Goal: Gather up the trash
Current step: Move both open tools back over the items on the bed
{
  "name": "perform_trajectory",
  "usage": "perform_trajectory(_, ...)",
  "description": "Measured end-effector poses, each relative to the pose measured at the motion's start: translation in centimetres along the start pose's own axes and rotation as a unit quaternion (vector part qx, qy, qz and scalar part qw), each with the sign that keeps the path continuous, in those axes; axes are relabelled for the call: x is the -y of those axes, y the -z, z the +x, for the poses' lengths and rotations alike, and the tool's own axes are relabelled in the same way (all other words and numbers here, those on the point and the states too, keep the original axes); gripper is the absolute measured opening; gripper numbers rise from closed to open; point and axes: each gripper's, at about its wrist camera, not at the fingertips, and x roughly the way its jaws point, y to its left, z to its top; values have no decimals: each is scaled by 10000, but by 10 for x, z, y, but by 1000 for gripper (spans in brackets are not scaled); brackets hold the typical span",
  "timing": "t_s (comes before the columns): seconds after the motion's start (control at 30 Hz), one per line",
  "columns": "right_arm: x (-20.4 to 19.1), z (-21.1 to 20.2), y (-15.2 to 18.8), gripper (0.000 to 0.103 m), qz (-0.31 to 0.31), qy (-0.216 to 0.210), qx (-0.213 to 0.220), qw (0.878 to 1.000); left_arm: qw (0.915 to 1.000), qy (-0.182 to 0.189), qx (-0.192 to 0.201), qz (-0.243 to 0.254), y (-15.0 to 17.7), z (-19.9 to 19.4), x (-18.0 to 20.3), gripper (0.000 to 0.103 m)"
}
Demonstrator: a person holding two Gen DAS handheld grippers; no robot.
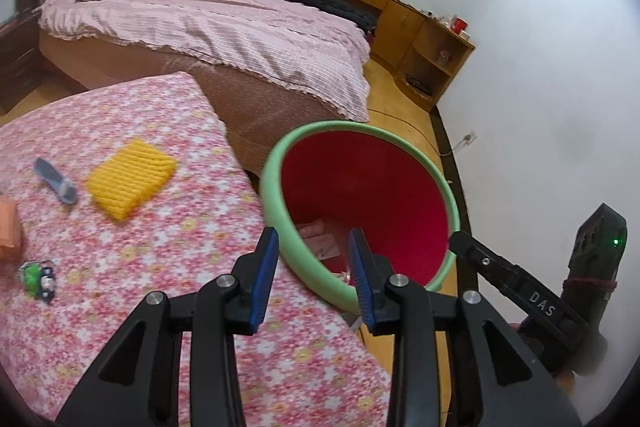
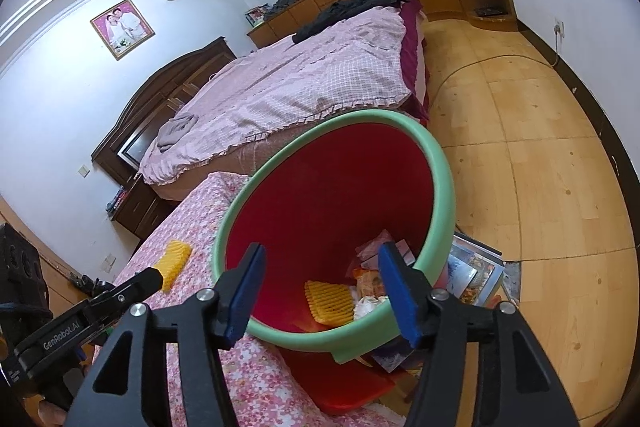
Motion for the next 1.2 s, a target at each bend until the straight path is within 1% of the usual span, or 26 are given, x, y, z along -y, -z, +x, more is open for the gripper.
perform_trajectory(0.03, -2, 0, 1, 64, -14, -12, 4, 10000, 10000, -41, 21, -30, 0, -2, -3, 40)
perform_trajectory(0.13, -7, -1, 2, 66, -55, -67, -5, 10000, 9997, -165, 97, -139, -1, -11, -14, 41)
perform_trajectory(0.37, -26, 0, 5, 67, -240, -170, -52, 9996, 9976, -466, 347, -379, -4, -35, -44, 42)
perform_trajectory(0.5, -37, 1, 7, 67, -337, -240, -73, 9991, 9949, -691, 507, -539, -6, -51, -64, 42)
perform_trajectory(0.67, -50, 4, 11, 67, -415, -319, -119, 9986, 9897, -1017, 688, -734, -8, -72, -93, 42)
perform_trajectory(0.83, -63, 8, 15, 68, -539, -387, -186, 9976, 9826, -1356, 817, -972, -7, -88, -125, 42)
perform_trajectory(1.0, -76, 16, 18, 68, -642, -437, -269, 9966, 9764, -1693, 824, -1057, -8, -95, -150, 42)
perform_trajectory(1.1, -82, 21, 20, 68, -692, -447, -317, 9961, 9737, -1874, 762, -1051, -7, -91, -162, 47)
perform_trajectory(1.2, -86, 26, 21, 68, -744, -447, -392, 9955, 9701, -2102, 665, -1010, -7, -84, -176, 47)
